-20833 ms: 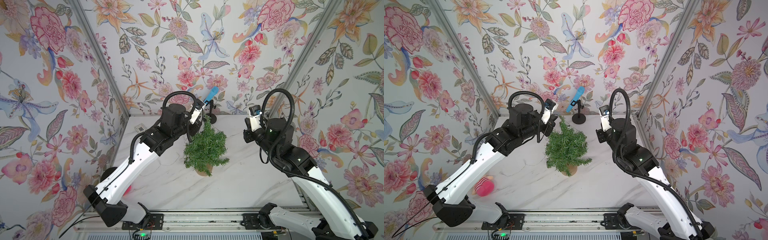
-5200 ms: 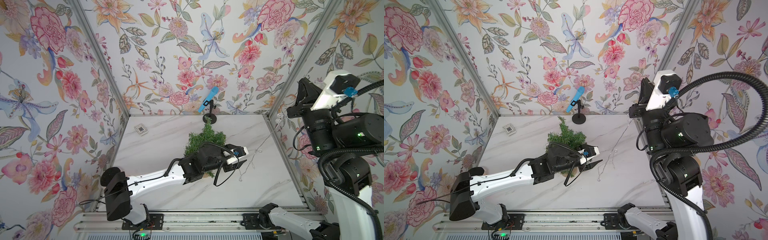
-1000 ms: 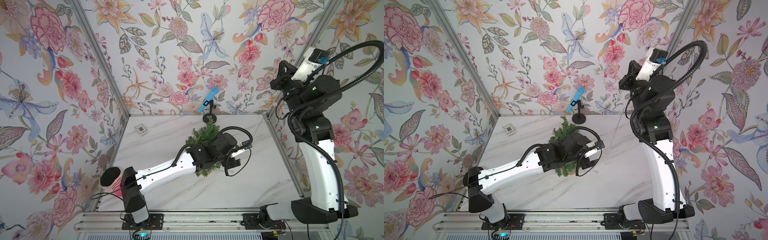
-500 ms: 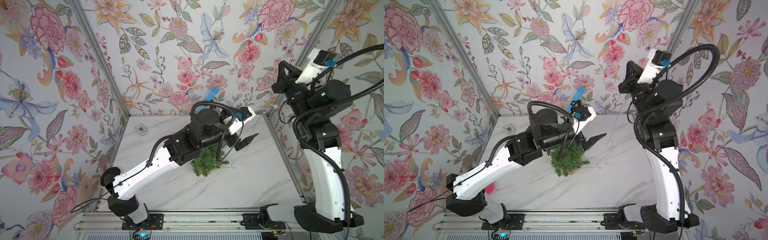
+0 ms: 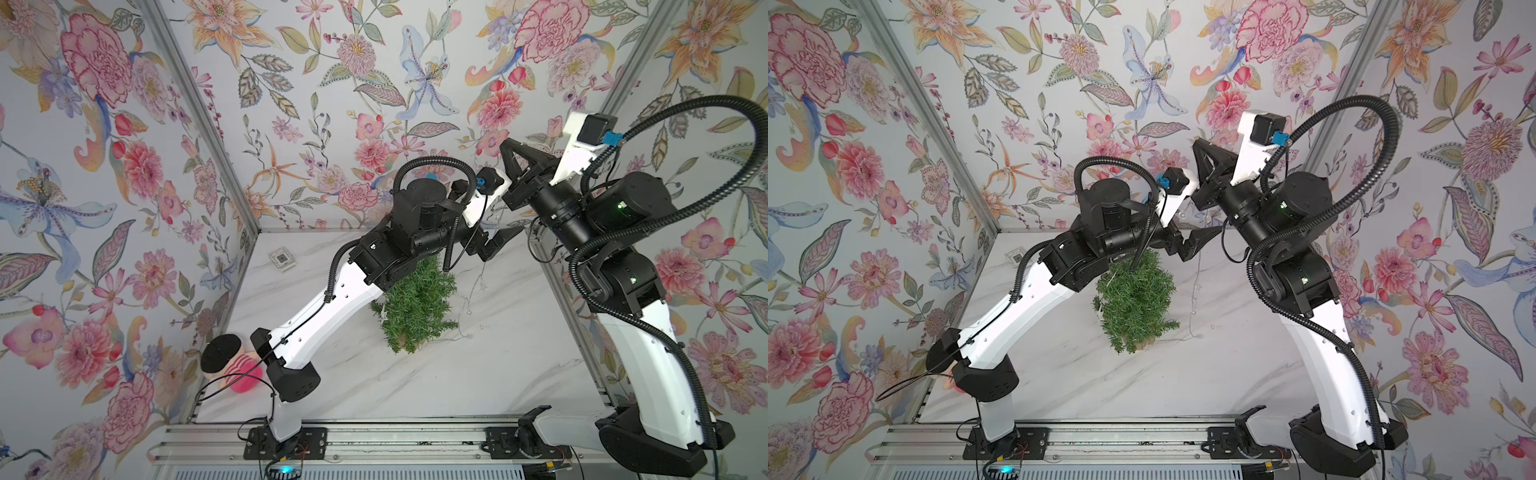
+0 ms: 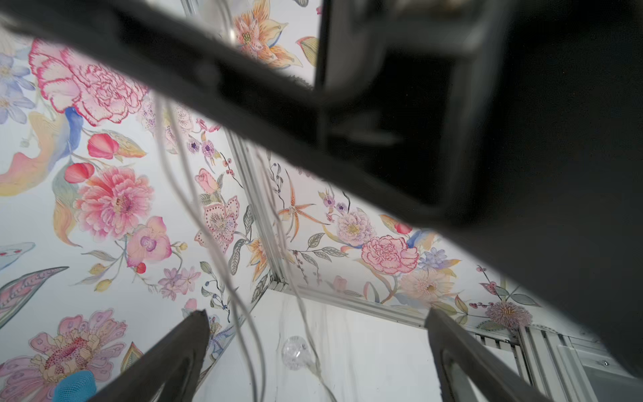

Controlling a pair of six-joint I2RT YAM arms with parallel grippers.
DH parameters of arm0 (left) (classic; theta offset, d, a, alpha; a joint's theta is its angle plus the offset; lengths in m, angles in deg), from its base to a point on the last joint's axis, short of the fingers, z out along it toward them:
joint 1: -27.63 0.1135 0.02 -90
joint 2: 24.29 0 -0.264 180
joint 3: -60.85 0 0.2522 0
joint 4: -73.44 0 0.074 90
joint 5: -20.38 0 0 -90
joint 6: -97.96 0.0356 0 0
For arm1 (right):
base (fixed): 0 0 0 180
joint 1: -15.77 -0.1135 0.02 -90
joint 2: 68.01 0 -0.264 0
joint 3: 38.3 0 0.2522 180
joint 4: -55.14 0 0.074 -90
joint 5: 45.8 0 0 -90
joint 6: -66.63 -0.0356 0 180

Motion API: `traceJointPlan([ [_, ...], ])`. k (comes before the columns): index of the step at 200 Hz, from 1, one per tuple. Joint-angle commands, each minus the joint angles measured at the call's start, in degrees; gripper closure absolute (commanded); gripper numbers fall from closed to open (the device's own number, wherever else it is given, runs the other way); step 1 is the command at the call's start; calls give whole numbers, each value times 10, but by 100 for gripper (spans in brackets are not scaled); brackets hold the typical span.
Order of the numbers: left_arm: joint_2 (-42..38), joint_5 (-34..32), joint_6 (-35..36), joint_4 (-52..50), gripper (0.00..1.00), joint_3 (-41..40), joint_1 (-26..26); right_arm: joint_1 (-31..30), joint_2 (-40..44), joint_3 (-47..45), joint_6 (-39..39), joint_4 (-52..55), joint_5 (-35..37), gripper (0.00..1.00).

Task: Wrap string light around the christmas tree
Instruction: Wrap the light string around the Christmas tree.

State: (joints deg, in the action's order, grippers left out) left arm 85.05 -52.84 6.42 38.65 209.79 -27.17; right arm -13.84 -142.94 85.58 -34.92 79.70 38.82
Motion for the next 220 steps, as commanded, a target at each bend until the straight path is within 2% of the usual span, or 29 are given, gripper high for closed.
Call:
traceJointPlan([
  [1,4,8,-8,-2,5,21,0,-21,7,-6,13,-17,3,100],
  [21,9,14,-12,3,21,22,0,-36,9,-10,22,-17,9,100],
  [41,9,16,-16,7,42,21,0,-40,16,-21,28,-18,27,100],
  [83,6,23,-18,11,63,12,2,-40,37,-49,27,-33,46,100],
  [129,-7,30,-25,34,100,-25,9,-38,70,-78,29,-31,69,100],
  [149,-6,31,-38,44,100,-22,16,-37,92,-97,23,-31,73,98],
  [198,-5,44,-58,68,100,-21,26,-37,169,-177,2,-32,92,70],
  [220,-3,29,-72,80,100,-15,27,-36,205,-213,-6,-19,99,51],
])
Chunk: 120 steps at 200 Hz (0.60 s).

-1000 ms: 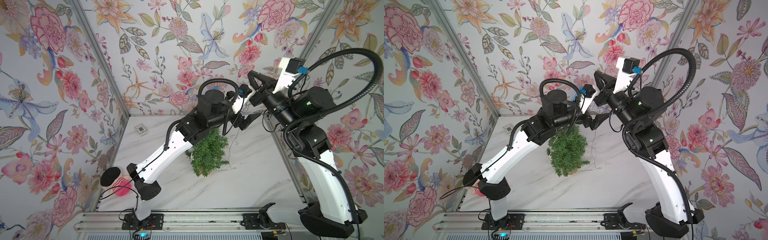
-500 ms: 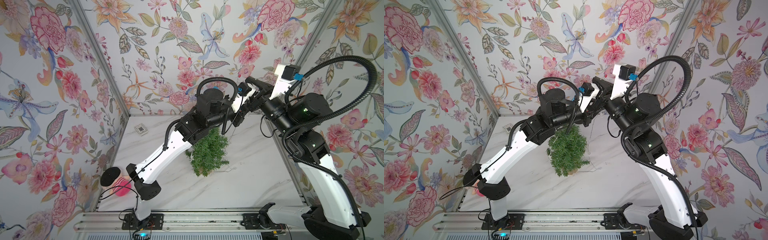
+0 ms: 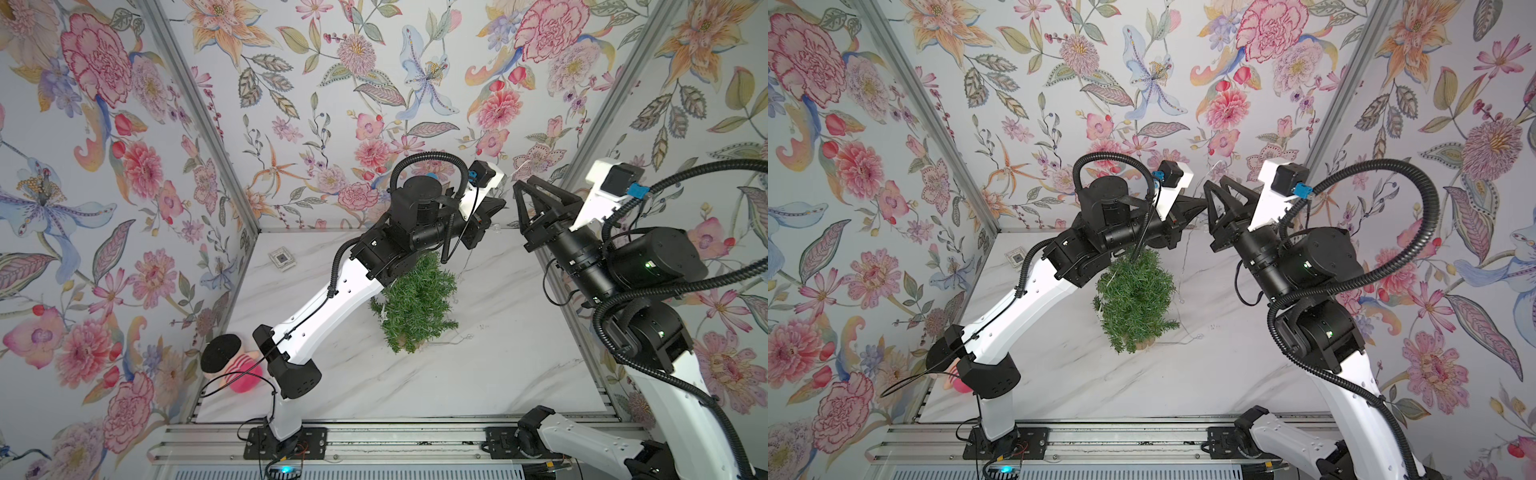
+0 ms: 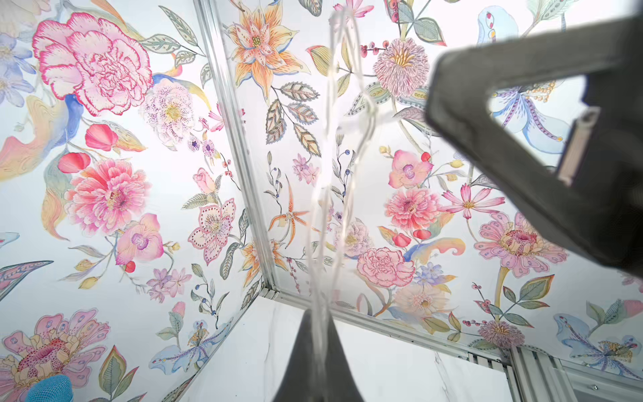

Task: Wrap string light around the christmas tree
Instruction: Wrap the light string around the Christmas tree.

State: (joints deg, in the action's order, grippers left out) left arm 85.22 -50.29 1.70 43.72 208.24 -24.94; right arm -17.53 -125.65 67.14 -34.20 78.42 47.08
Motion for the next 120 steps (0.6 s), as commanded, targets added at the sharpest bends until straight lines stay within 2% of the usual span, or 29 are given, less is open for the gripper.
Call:
traceJointPlan([
  [1,-5,4,-25,30,100,0,5,1,33,-30,-14,-6,16,50],
  [71,27,1,-35,36,100,80,7,1,169,-157,-28,55,24,13],
  [120,30,-4,-54,82,100,85,18,2,266,-370,-75,46,89,10],
])
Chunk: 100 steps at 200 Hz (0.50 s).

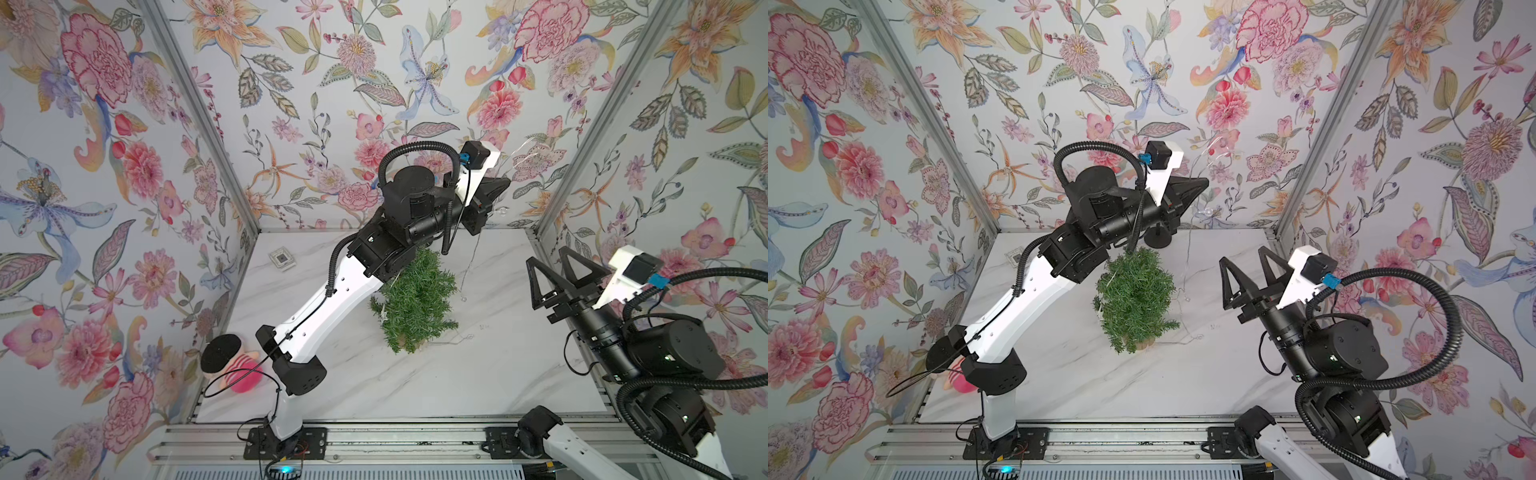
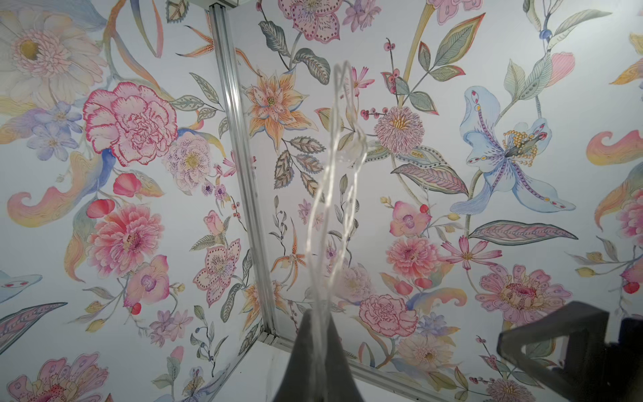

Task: Wrap string light around the christmas tree
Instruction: Wrap the light string around the Christmas tree.

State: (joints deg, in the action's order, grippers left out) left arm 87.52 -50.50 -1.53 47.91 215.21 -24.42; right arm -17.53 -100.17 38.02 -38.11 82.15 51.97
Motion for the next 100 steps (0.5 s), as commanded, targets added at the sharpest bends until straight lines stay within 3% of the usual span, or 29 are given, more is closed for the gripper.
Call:
traceJointPlan([
  [1,7,-2,-23,41,100,15,13,2,11,-82,-37,8,41,10],
  [49,4,17,-51,63,100,26,17,28,9,-251,-49,-66,27,8],
  [100,-2,49,-86,99,100,30,17,139,11,-370,-103,-120,-54,8],
])
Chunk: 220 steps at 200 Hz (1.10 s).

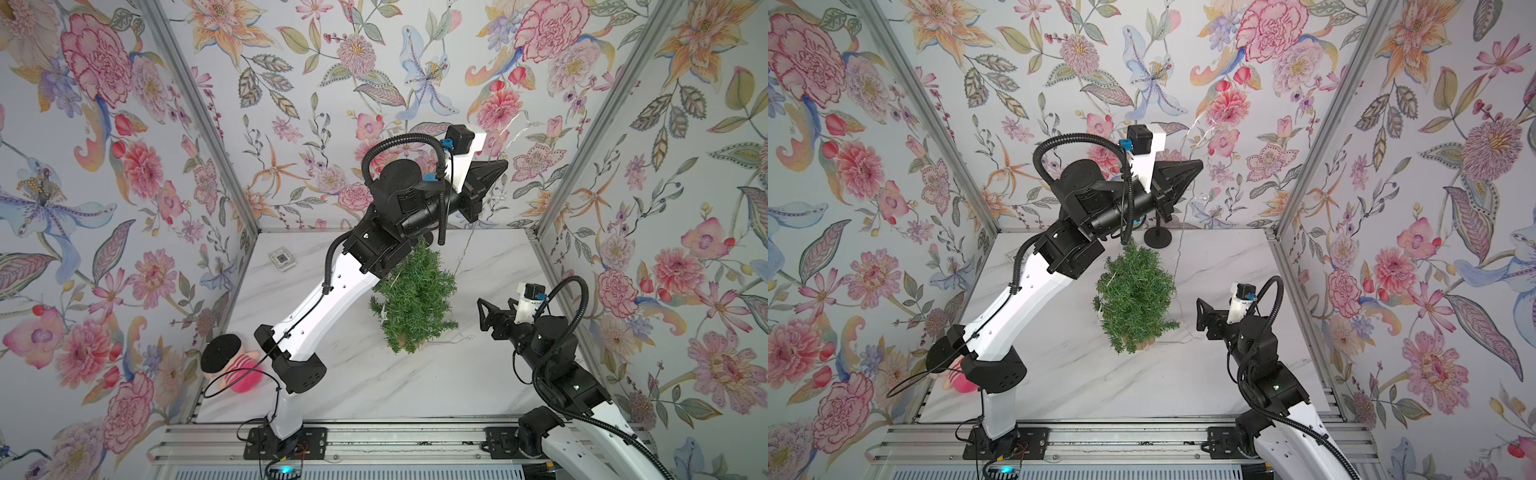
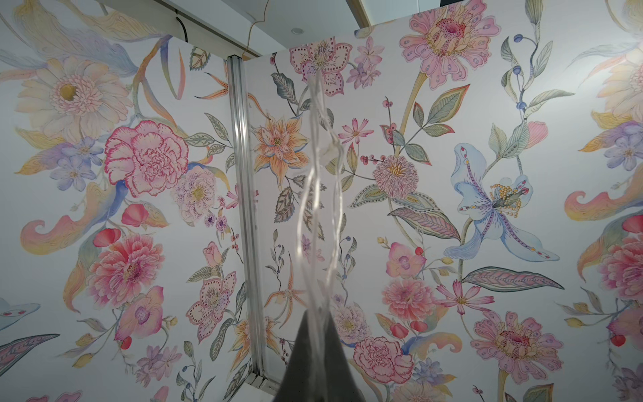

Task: Wrap string light around the christmas tree
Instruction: Wrap the light string around the Christmas tree.

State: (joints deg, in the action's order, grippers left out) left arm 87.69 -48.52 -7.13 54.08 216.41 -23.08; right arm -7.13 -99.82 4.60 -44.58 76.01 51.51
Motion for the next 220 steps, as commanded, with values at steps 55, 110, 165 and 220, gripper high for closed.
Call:
traceJointPlan([
  [55,-7,58,-71,73,100,25,4,58,-89,-122,-65,-171,-128,7],
  [110,-8,62,-81,76,100,28,4,56,-238,-129,-74,-295,-159,6],
  [165,-9,63,-82,66,100,28,4,35,-349,-96,-91,-338,-111,10],
  [220,-13,62,-91,65,100,22,4,25,-483,-53,-120,-408,-101,16],
])
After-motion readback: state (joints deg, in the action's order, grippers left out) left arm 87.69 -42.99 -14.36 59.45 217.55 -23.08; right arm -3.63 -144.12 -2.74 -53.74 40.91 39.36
